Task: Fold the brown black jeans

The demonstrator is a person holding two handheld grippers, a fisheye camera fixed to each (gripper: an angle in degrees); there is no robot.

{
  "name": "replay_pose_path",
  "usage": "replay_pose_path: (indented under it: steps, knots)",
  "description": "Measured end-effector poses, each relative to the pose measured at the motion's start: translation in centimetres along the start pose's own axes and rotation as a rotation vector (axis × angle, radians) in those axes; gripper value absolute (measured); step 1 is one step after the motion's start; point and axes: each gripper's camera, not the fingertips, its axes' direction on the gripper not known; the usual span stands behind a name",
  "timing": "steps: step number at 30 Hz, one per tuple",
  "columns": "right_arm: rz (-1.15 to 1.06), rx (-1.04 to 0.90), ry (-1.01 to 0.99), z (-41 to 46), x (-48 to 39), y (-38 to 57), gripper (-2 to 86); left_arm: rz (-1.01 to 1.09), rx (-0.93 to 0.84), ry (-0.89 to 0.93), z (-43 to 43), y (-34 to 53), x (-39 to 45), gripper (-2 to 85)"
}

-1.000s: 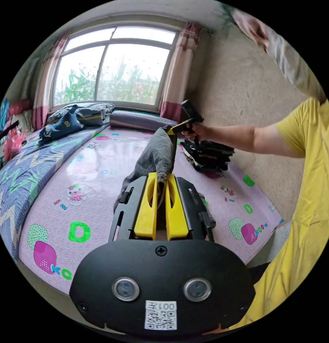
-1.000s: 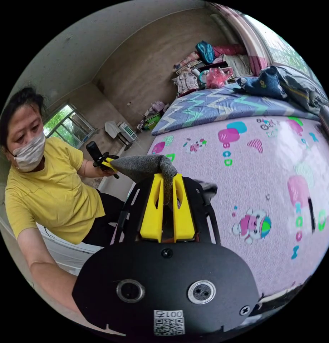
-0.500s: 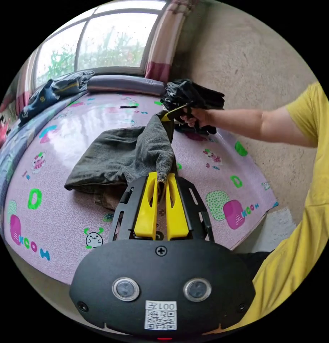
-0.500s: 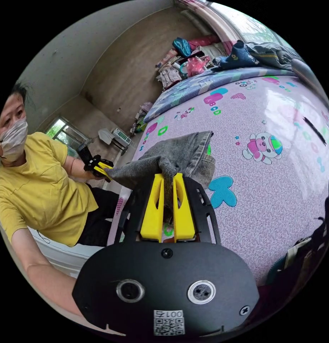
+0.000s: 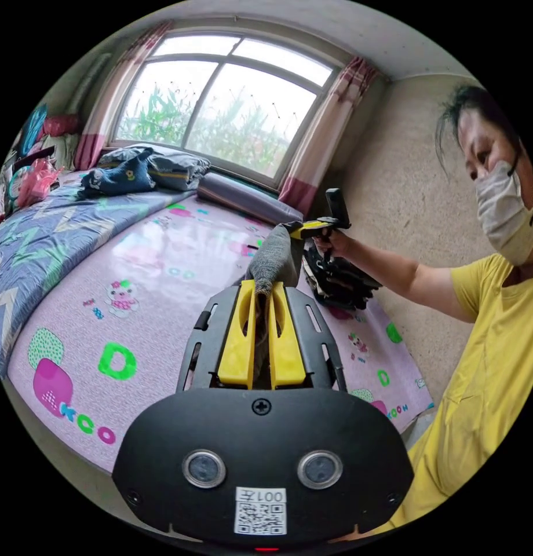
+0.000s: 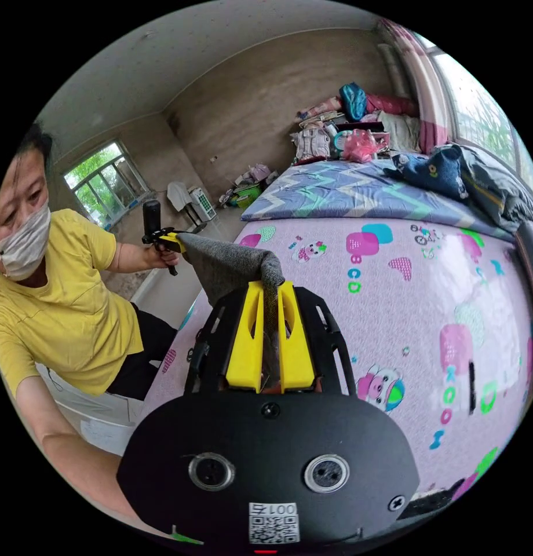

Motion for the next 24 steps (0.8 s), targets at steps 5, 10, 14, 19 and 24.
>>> replay_pose_path:
  steps: [5, 10, 14, 19, 24]
  knots:
    - [-0.030, -0.064, 0.051, 3.1, 4.4, -8.6, 3.1, -0.049, 0.070, 0.006, -1.2, -2.9, -10.9, -0.2]
    - [0.017, -0.157, 0.083, 9.5, 10.0, -13.1, 3.1, -0.215, 0.048, 0.017, 0.9, -3.1, -25.2, 0.0]
    - [0.050, -0.205, 0.097, 14.3, 14.1, -15.3, 3.1, -0.295, 0.022, 0.025, 2.7, -1.6, -32.8, -0.1]
    - [0.062, -0.239, 0.103, 17.6, 16.9, -16.4, 3.0, -0.219, -0.012, -0.032, 4.2, 1.3, -37.3, 0.0]
    - [0.035, -0.227, 0.120, 17.4, 16.9, -15.3, 2.9, -0.107, 0.005, -0.072, 4.8, 4.1, -36.3, 0.0]
